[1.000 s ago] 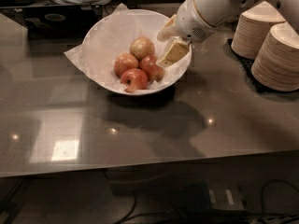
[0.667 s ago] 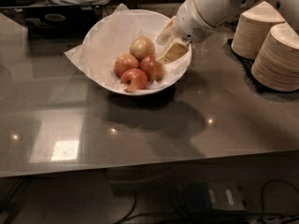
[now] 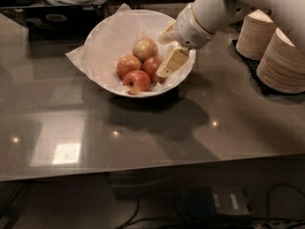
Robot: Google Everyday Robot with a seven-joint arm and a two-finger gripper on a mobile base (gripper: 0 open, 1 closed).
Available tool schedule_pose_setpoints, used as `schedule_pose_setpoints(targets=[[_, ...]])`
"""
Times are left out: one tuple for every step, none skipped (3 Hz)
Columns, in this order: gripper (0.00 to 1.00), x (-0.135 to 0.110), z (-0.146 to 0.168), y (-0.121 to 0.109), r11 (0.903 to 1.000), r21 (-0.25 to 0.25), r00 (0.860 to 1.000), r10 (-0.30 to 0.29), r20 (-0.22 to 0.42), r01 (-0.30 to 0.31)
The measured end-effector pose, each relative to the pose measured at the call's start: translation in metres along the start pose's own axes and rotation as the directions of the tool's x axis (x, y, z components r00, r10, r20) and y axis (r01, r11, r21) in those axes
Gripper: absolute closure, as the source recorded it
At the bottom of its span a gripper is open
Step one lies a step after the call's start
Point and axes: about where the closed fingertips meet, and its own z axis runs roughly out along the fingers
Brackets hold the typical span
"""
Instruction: Pick apple from white bowl
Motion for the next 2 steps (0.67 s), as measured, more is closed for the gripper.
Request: schedule_pose_setpoints(targets=[[0.35,0.0022,0.0092,0.0001,0.9999,-0.011,1.000,-0.001,-0.007,0.001],[0.37,0.0036,0.0178,0.0020,0.9997,-0.025,1.000,-0.001,-0.011,0.001]])
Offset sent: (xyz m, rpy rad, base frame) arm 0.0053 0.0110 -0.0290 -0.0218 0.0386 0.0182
